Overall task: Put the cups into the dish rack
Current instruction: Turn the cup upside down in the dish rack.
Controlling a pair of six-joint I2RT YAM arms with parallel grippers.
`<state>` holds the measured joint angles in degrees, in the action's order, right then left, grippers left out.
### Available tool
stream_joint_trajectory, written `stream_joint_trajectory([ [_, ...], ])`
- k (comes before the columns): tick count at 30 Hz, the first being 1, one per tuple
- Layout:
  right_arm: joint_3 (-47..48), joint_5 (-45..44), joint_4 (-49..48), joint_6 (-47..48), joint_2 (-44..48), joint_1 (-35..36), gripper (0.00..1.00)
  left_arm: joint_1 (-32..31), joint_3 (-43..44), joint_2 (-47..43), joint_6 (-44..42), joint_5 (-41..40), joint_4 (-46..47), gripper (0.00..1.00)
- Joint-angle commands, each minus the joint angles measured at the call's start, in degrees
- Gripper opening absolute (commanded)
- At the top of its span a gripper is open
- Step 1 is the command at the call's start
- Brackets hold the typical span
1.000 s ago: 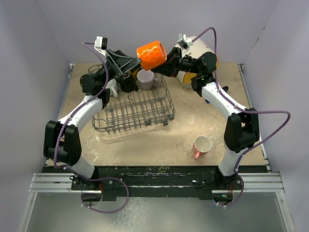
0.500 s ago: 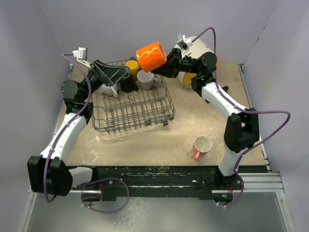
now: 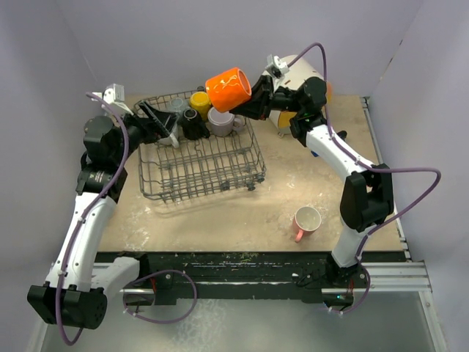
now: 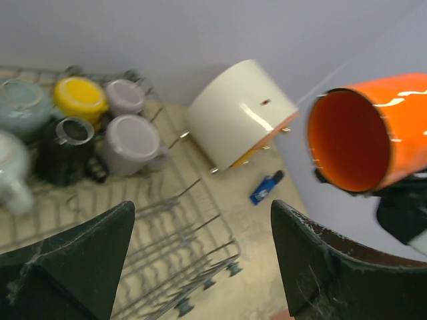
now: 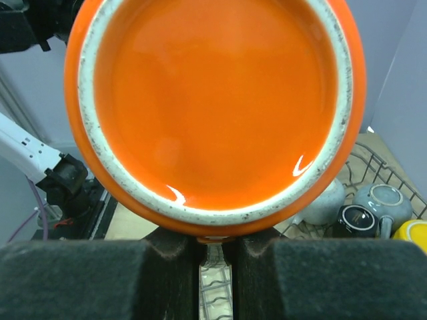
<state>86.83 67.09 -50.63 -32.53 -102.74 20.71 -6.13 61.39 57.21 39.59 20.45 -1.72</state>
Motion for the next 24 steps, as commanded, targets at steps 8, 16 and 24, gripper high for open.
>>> stream_joint_trajectory([
  [8, 1.5, -2.3, 11.2, 15.4, 3.5, 0.2, 0.00, 0.2, 3.8, 0.8, -9.1, -23.1, -29.0, 0.87],
  [16, 2.3, -5.2, 23.1, 26.7, 3.3, 0.2, 0.00, 0.3, 2.1, 0.9, -7.7, -26.4, -32.4, 0.89],
  [24, 2.5, -8.0, 31.5, 35.3, 2.7, 0.4, 0.00, 0.3, 1.7, 1.5, -5.5, -29.0, -34.9, 0.92],
])
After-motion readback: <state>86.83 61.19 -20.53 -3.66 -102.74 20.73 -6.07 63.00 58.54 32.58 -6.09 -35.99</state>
